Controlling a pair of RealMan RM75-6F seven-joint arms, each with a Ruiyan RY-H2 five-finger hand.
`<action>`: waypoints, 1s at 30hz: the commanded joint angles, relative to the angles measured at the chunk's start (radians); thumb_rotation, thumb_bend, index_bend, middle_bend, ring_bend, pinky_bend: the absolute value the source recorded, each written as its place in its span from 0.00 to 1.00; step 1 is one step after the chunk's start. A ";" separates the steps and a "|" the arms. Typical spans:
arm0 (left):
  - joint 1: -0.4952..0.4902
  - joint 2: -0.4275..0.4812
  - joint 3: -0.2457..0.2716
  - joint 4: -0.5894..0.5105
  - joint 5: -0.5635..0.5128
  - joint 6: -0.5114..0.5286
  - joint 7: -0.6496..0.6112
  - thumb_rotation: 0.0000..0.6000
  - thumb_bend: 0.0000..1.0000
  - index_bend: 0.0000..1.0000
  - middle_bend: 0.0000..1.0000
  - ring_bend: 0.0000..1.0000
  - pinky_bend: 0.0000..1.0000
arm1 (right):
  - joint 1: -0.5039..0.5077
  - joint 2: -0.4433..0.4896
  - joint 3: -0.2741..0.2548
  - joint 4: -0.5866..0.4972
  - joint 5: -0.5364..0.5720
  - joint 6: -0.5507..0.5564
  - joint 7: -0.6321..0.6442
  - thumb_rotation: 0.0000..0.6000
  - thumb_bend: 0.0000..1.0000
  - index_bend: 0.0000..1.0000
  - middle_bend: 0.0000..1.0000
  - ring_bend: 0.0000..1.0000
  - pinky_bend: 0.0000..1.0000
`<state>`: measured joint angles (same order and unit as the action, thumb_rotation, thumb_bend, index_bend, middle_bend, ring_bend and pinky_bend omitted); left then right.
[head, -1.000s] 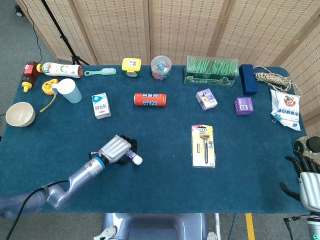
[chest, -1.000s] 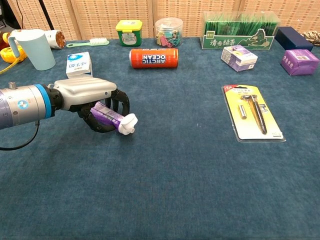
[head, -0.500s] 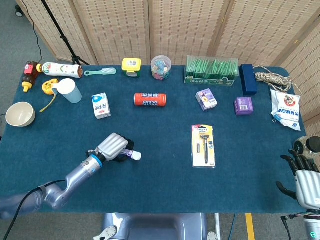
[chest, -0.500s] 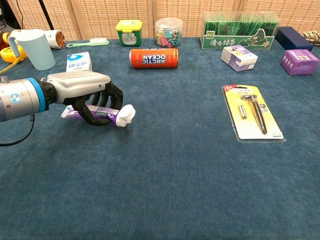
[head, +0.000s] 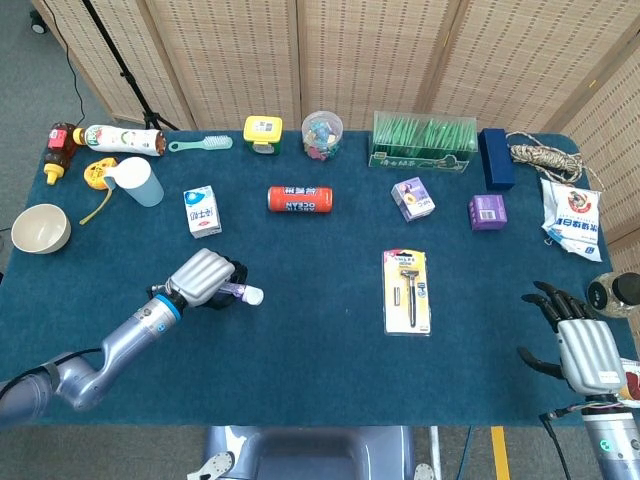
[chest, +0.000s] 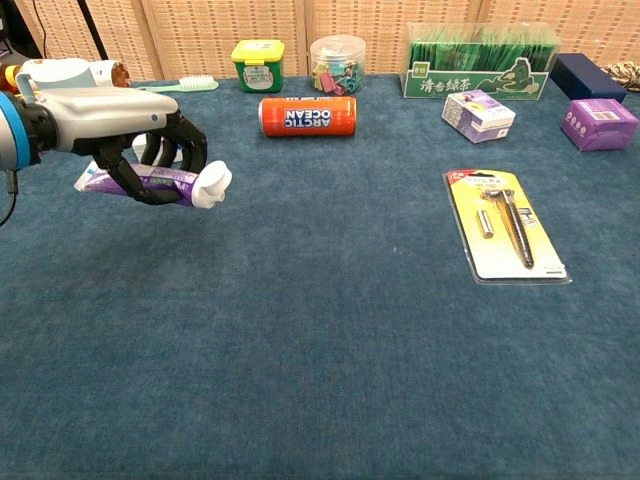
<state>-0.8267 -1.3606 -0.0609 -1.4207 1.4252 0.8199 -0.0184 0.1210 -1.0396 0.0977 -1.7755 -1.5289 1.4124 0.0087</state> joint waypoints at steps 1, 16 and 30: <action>-0.018 0.059 -0.012 -0.043 0.014 -0.016 -0.021 1.00 0.38 0.66 0.53 0.52 0.53 | 0.042 -0.003 0.013 -0.005 -0.023 -0.038 0.051 1.00 0.22 0.26 0.15 0.18 0.23; -0.108 0.148 -0.070 -0.109 0.019 -0.092 -0.039 1.00 0.38 0.65 0.53 0.52 0.53 | 0.214 -0.081 0.032 0.018 -0.104 -0.182 0.224 1.00 0.22 0.31 0.13 0.10 0.11; -0.205 0.104 -0.118 -0.105 -0.067 -0.181 0.024 1.00 0.38 0.65 0.53 0.52 0.53 | 0.318 -0.175 0.024 0.067 -0.113 -0.254 0.278 1.00 0.22 0.26 0.04 0.00 0.00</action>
<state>-1.0255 -1.2508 -0.1748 -1.5279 1.3656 0.6448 0.0001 0.4334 -1.2092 0.1209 -1.7131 -1.6439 1.1622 0.2829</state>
